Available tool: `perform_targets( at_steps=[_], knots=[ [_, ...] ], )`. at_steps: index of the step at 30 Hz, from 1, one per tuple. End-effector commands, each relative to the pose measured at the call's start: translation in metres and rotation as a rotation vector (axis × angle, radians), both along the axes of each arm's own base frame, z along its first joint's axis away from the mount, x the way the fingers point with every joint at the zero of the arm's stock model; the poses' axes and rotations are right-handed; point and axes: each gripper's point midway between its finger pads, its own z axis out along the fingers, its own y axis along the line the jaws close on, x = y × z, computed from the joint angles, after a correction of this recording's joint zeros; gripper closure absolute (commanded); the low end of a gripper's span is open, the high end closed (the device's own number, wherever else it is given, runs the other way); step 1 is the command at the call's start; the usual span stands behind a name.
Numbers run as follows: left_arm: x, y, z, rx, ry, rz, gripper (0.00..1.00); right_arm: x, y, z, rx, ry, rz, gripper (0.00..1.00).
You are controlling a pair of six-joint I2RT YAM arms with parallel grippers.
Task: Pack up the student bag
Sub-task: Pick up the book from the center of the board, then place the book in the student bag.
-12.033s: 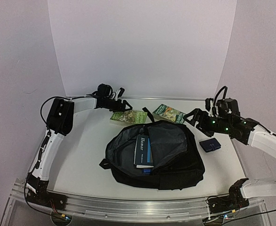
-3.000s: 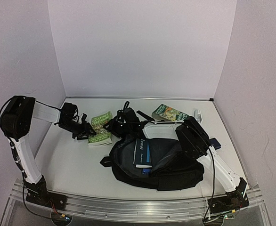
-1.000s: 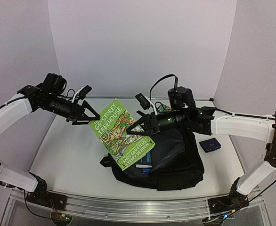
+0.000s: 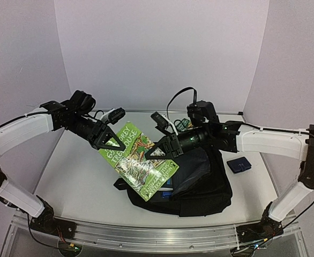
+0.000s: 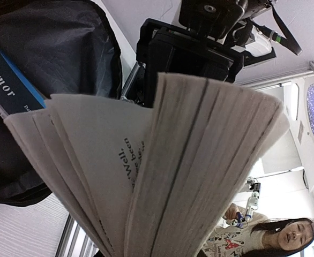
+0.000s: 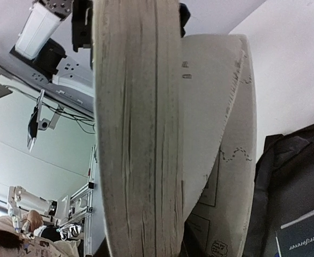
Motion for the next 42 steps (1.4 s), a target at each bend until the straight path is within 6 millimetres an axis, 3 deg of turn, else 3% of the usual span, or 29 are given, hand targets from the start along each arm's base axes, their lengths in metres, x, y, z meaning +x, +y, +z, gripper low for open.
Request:
perform_targets(
  at_steps=[1,5,10,16,20,23,26,31,34,38,42],
  knots=[
    [0.006,-0.003,-0.009,-0.002,-0.013,0.026,1.00,0.053,-0.029,0.045,0.053,-0.157,-0.239,0.52],
    [0.019,-0.003,-0.025,0.055,-0.030,0.107,1.00,0.077,-0.063,0.050,0.005,-0.206,-0.424,0.23],
    [0.041,-0.005,-0.025,0.033,-0.071,0.253,1.00,0.104,-0.117,0.053,-0.114,-0.242,-0.714,0.04],
    [0.079,-0.013,-0.029,0.018,-0.072,0.415,1.00,0.121,-0.184,0.007,-0.291,-0.144,-0.944,0.02],
    [0.106,-0.020,-0.036,0.013,0.008,0.524,1.00,0.118,-0.207,-0.023,-0.345,-0.081,-0.984,0.04],
    [0.114,-0.025,-0.034,-0.050,0.039,0.561,1.00,0.114,-0.223,-0.049,-0.390,-0.046,-1.007,0.04],
    [0.119,-0.024,-0.046,-0.043,0.069,0.602,1.00,0.107,-0.225,-0.076,-0.433,-0.002,-0.984,0.07],
    [0.114,-0.026,-0.059,0.008,0.075,0.632,1.00,0.092,-0.206,-0.078,-0.347,0.042,-0.878,0.17],
    [0.113,-0.024,-0.070,0.042,0.099,0.644,1.00,0.090,-0.207,-0.089,-0.364,0.055,-0.870,0.23],
    [0.111,-0.024,-0.077,0.059,0.130,0.651,1.00,0.088,-0.204,-0.108,-0.402,0.094,-0.847,0.41],
    [0.108,-0.017,-0.073,0.063,0.105,0.675,1.00,0.090,-0.201,-0.104,-0.386,0.093,-0.845,0.57]
  ],
)
